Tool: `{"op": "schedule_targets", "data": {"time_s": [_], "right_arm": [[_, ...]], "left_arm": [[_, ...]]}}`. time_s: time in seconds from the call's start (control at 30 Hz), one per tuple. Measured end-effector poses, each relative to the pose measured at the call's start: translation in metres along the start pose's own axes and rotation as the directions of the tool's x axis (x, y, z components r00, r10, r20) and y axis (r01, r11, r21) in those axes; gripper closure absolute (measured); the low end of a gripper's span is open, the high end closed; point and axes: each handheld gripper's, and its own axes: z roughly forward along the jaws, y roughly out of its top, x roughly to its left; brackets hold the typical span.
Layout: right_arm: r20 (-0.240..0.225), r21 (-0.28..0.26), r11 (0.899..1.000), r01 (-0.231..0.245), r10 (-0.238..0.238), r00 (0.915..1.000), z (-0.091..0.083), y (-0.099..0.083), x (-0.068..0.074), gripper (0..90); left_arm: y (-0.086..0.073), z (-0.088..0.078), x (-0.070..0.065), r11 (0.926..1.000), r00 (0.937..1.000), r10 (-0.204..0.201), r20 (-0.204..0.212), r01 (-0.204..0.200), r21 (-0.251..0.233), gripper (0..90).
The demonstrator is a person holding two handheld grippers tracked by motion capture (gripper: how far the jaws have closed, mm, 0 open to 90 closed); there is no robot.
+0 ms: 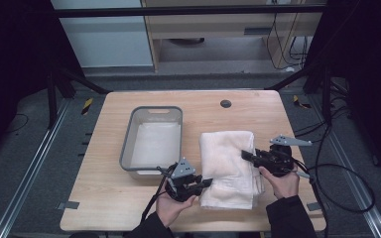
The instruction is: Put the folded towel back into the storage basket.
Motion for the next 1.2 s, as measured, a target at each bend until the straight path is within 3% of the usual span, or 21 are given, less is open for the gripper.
{"op": "schedule_targets", "data": {"time_s": [0.37, 0.83, 1.2], "right_arm": [[0.001, -0.043, 0.999, 0.030, -0.030, 0.9995, -0.004, 0.011, 0.009, 64.9], [0.001, -0.080, 0.994, 0.069, -0.069, 0.9976, -0.002, 0.032, 0.022, 65.0], [-0.004, -0.102, 0.990, 0.094, -0.094, 0.9955, 0.006, 0.052, 0.034, 65.1]], "left_arm": [[0.009, -0.011, 0.000, 0.9995, 0.9997, 0.016, -0.020, -0.016, -0.028, 75.1], [0.022, -0.028, 0.006, 0.9970, 0.9994, 0.008, -0.034, -0.010, -0.076, 75.1], [0.031, -0.044, 0.017, 0.9939, 0.9986, -0.003, -0.053, -0.003, -0.110, 75.1]]}}
